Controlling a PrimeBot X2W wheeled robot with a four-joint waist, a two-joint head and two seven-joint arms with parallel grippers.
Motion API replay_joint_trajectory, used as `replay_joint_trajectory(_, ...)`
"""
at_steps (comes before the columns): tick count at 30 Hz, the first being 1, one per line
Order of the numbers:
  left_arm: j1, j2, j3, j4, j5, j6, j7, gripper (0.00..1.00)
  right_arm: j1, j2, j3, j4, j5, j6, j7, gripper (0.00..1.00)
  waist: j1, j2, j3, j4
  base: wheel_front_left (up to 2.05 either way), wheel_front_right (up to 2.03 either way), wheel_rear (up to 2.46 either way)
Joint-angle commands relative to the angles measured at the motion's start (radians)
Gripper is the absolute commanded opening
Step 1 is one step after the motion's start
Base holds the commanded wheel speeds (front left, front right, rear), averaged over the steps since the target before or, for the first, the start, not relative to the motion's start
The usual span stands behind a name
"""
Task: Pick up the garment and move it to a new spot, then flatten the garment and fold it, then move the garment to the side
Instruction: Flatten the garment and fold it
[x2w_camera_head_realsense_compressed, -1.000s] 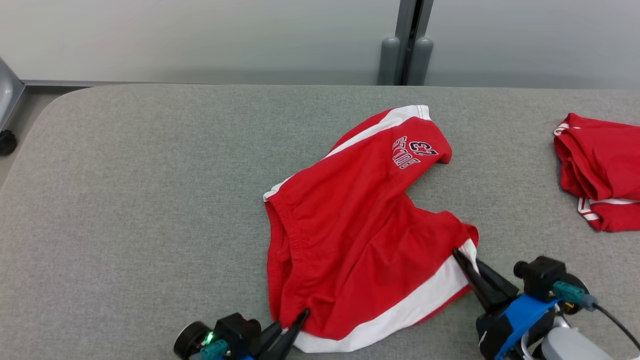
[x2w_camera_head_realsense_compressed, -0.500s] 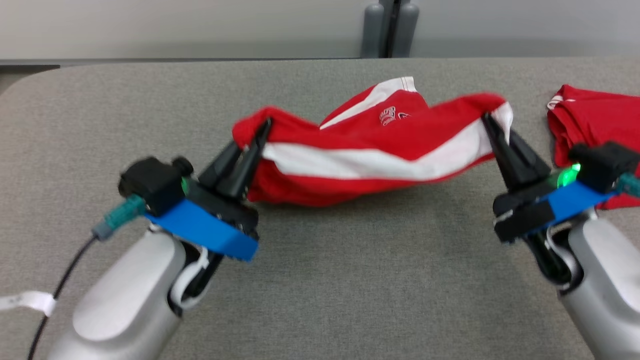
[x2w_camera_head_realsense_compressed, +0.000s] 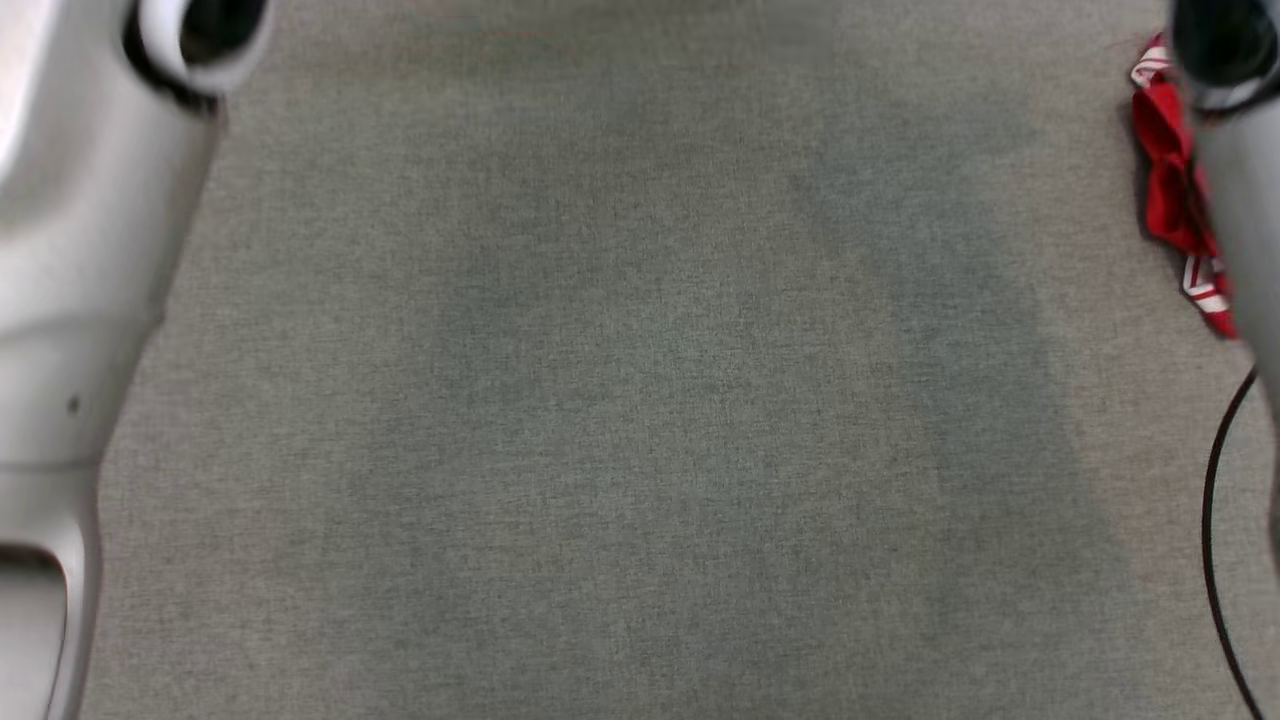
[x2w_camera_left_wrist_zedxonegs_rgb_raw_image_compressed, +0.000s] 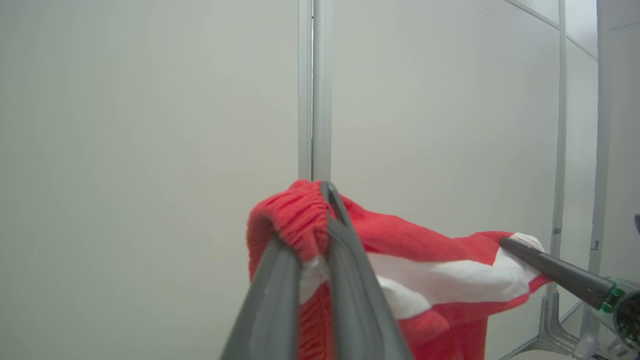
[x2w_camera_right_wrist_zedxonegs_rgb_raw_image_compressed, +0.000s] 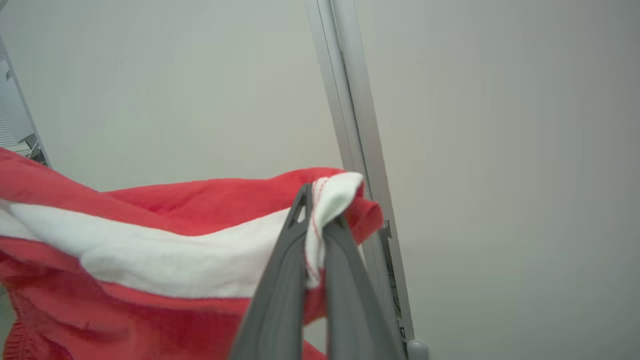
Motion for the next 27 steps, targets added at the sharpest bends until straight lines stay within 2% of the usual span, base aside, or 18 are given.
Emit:
replay_joint_trajectory(1,-0.065,-0.017,-0.017,0.023,-0.011,-0.007,-0.008,0.0,-0.068,0.005,-0.02,0.039,0.014,0.0,-0.012,0.0,-0.0003,-0.0001,0.012,0.002,0.0,0.0,0.0)
replay_joint_trajectory(8,-0.233,-0.027,-0.075,0.116,-0.037,-0.005,-0.03,0.0,-0.224,0.019,-0.026,0.156,0.036,0.0,-0.046,0.0,-0.0003,-0.0001,0.028,-0.01,0.0,0.0,0.0)
replay_joint_trajectory(13,-0.188,-0.024,-0.105,0.12,-0.062,-0.005,-0.036,0.0,-0.188,0.025,0.033,0.199,0.055,0.0,-0.068,0.0,-0.0003,-0.0001,0.035,-0.007,0.0,0.0,0.0)
replay_joint_trajectory(18,-0.007,-0.015,-0.058,0.058,-0.047,-0.005,-0.037,0.0,-0.054,0.011,0.102,0.175,0.092,0.0,-0.087,0.0,-0.0003,-0.0001,0.037,-0.002,0.0,0.0,0.0)
replay_joint_trajectory(27,0.515,-0.039,0.092,-0.12,0.075,-0.005,-0.037,0.0,0.351,-0.023,0.169,0.028,0.137,0.0,-0.093,0.0,-0.0003,-0.0001,-0.033,0.006,0.0,0.0,0.0)
